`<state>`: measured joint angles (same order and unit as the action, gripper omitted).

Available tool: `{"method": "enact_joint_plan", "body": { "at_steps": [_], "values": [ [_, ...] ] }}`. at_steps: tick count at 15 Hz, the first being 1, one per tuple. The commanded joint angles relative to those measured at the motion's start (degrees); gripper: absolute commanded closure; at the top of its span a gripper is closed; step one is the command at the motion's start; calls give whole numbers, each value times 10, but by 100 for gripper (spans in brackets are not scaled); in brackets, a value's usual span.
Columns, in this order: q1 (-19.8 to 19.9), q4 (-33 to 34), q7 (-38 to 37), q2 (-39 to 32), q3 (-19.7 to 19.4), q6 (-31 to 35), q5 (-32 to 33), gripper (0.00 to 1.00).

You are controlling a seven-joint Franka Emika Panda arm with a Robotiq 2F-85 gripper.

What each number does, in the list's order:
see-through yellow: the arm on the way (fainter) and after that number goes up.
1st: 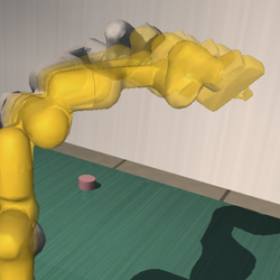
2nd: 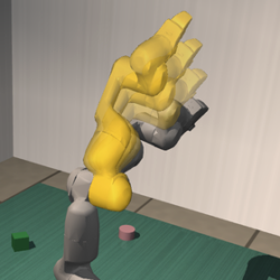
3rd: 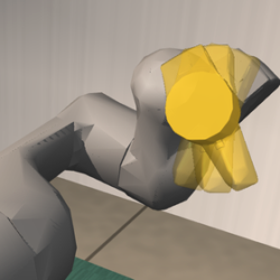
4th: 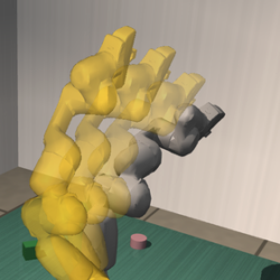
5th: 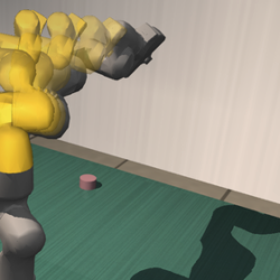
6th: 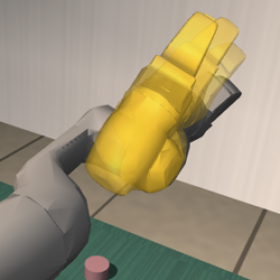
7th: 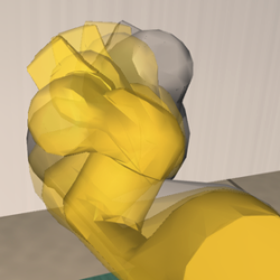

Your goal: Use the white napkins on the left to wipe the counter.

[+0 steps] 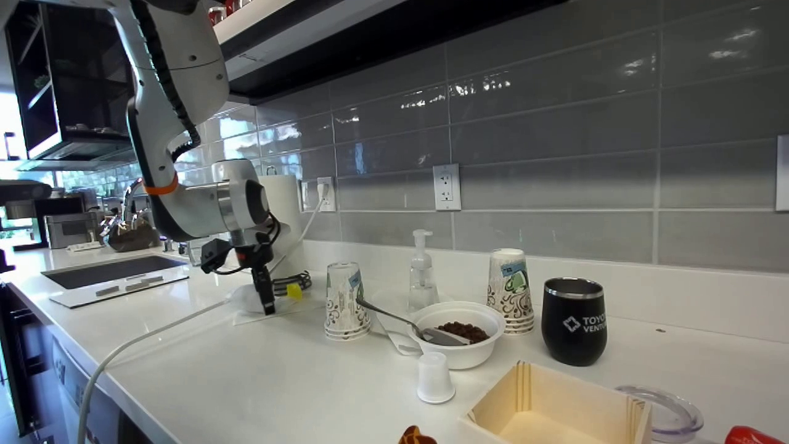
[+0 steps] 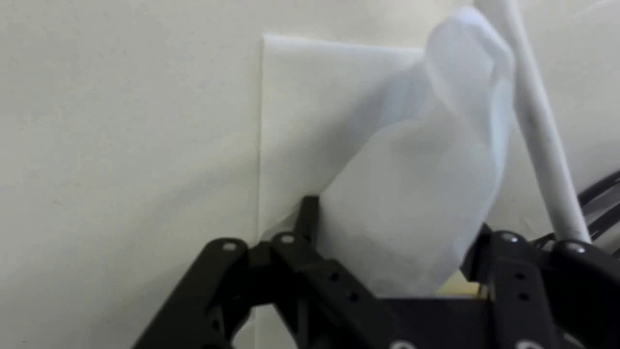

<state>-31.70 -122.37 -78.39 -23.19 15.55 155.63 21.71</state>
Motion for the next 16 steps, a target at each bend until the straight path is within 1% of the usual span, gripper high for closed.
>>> {"method": "enact_joint_plan", "body": {
  "at_steps": [1, 2, 3, 4, 6, 9, 11, 13, 16],
  "values": [
    [-19, 7, 22, -10, -20, 8, -26, 65],
    [-23, 3, 20, -4, -25, 9, -27, 74],
    [-27, -2, 16, 4, -31, 9, -25, 81],
    [-30, -5, 14, 10, -34, 11, -23, 89],
    [-36, -11, 11, 24, -41, 11, -21, 100],
    [-41, -22, 9, 48, -47, 3, -19, 100],
    [-40, -32, 15, 73, -46, -15, -22, 99],
    [-33, -45, 21, 104, -37, -44, -30, 99],
    [-26, -68, 3, 158, -30, -110, -26, 99]
  ]
}}
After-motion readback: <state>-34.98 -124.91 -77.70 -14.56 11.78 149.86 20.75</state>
